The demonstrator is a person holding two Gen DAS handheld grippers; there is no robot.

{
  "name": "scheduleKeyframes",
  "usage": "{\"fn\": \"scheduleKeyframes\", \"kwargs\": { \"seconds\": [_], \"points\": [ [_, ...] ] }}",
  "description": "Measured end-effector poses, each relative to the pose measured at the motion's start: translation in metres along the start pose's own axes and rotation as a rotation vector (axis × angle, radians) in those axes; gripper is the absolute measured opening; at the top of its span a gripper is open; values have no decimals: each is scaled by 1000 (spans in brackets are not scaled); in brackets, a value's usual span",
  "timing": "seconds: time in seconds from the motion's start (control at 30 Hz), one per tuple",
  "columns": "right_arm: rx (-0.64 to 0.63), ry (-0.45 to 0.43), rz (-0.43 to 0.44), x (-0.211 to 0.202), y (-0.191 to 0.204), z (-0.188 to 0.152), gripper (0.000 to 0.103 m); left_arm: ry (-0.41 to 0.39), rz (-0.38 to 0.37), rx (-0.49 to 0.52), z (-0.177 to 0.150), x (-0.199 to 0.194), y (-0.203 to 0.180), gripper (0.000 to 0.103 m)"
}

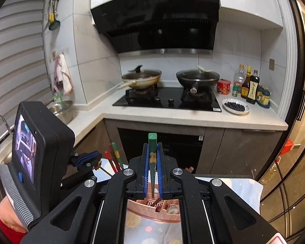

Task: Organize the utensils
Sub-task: 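Lower the spoon and green chopstick into the pink holder and open both grippers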

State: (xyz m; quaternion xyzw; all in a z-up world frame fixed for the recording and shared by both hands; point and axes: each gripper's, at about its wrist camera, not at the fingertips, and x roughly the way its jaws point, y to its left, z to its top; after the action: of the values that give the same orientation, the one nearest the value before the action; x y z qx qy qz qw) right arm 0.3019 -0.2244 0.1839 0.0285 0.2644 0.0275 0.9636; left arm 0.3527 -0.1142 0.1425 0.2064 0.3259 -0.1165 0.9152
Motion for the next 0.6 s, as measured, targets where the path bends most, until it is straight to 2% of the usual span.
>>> {"fn": "scheduleKeyframes", "kwargs": {
  "seconds": [0.37,0.47,0.53,0.6],
  "points": [
    [8,129,-13,56,-8,-24,7,47,-19,-5,-6,36,-1,5],
    [-5,127,-23,57,-4,-26,9,49,-28,-31,-8,37,1,17],
    [0,124,-18,55,-4,-28,12,38,-14,-39,-8,36,1,33],
    [9,125,-13,54,-5,-28,18,30,-6,-49,-9,34,2,41]
  ]
}}
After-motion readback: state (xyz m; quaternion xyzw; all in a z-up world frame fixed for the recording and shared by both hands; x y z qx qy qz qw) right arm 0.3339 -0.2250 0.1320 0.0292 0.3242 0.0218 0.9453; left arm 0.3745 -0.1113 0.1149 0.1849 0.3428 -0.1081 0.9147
